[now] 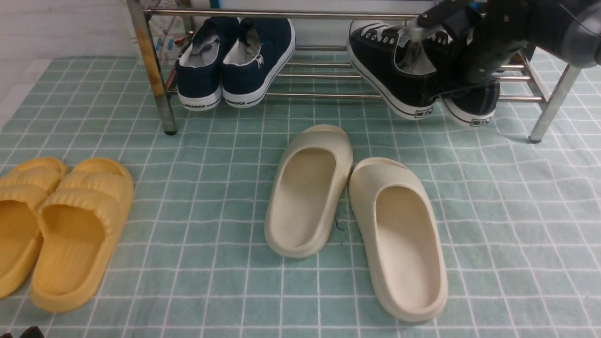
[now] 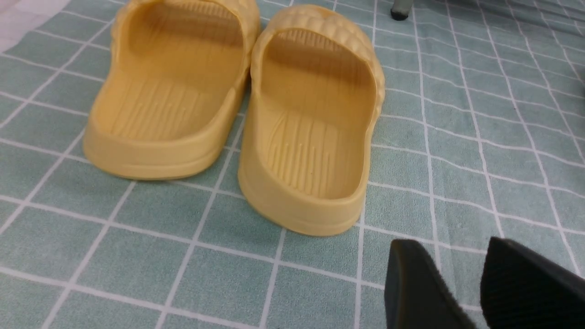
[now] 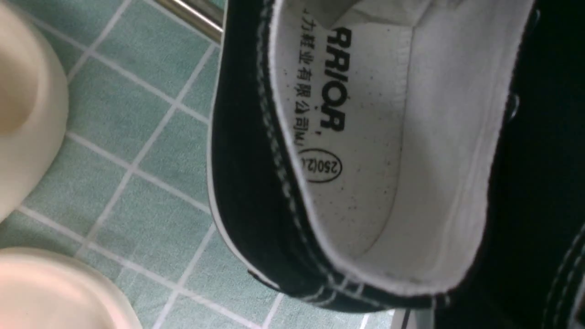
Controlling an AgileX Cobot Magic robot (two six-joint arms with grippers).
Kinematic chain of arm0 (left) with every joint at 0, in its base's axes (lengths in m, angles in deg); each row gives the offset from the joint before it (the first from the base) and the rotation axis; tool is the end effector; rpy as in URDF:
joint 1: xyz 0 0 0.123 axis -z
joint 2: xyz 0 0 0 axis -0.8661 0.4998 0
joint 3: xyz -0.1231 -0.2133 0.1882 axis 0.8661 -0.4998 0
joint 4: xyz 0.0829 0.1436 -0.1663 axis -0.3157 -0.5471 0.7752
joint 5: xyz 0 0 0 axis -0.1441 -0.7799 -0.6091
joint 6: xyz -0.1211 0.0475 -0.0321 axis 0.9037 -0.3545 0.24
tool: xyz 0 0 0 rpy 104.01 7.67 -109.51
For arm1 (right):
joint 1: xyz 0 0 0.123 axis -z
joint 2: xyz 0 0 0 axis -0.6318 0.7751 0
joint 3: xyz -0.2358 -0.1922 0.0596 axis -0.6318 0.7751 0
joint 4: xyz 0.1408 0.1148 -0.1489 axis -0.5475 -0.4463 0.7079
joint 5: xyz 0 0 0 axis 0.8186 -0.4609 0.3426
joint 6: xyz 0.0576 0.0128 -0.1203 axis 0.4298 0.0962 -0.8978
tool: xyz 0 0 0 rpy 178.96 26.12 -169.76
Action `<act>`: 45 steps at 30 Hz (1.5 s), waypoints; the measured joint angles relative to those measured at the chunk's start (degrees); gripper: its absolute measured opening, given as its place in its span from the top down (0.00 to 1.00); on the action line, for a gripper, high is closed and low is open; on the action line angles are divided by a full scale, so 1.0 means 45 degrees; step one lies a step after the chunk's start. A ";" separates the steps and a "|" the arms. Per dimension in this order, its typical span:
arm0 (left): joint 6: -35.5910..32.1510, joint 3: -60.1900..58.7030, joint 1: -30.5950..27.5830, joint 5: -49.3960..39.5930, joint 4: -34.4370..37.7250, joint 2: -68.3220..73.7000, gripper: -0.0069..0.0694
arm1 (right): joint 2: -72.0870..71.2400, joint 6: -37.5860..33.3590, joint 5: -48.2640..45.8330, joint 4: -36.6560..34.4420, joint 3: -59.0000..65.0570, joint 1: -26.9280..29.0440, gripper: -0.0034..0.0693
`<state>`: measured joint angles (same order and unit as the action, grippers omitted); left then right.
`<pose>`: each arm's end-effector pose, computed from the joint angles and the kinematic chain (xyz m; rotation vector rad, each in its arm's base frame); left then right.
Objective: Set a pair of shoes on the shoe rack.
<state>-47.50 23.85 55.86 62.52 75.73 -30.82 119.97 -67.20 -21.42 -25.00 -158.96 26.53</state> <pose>0.0508 0.0028 0.1557 -0.2698 1.8705 -0.1069 0.5107 0.1078 0.2507 -0.6073 2.3924 -0.0930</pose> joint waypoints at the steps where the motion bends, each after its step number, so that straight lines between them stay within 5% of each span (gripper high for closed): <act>1: 0.0000 0.0000 0.0000 0.0000 0.0000 0.0000 0.60 | 0.0025 0.0000 0.0056 -0.0012 0.0000 0.0000 0.75; 5: 0.0000 0.0000 0.0000 0.0000 0.0000 0.0000 0.60 | 0.0037 0.0110 0.0250 -0.0012 0.0000 0.0000 0.72; 12: 0.0000 0.0000 0.0000 0.0000 0.0000 0.0000 0.60 | -0.0681 0.0786 0.0350 -0.0025 -0.0148 -0.0073 0.38; 17: 0.0000 0.0000 0.0000 0.0000 0.0000 0.0000 0.60 | -0.2083 0.0961 -0.1362 -0.0085 -0.0278 -0.0113 0.29; 22: -0.0010 0.0000 0.0000 0.0000 0.0000 0.0000 0.60 | -0.2734 0.0962 -0.3916 0.0084 -0.0278 -0.0113 0.43; 30: -0.0010 0.0000 0.0000 0.0000 0.0000 0.0000 0.60 | -0.2565 0.0962 -0.4052 0.0550 0.1718 -0.0113 0.95; 45: -0.0010 0.0000 0.0000 0.0000 0.0000 0.0000 0.60 | -0.1202 0.2164 0.0443 0.0205 0.2501 -0.0162 0.96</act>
<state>-47.55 23.85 55.86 62.52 75.73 -30.82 114.56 -57.46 -19.43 -24.08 -147.71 25.80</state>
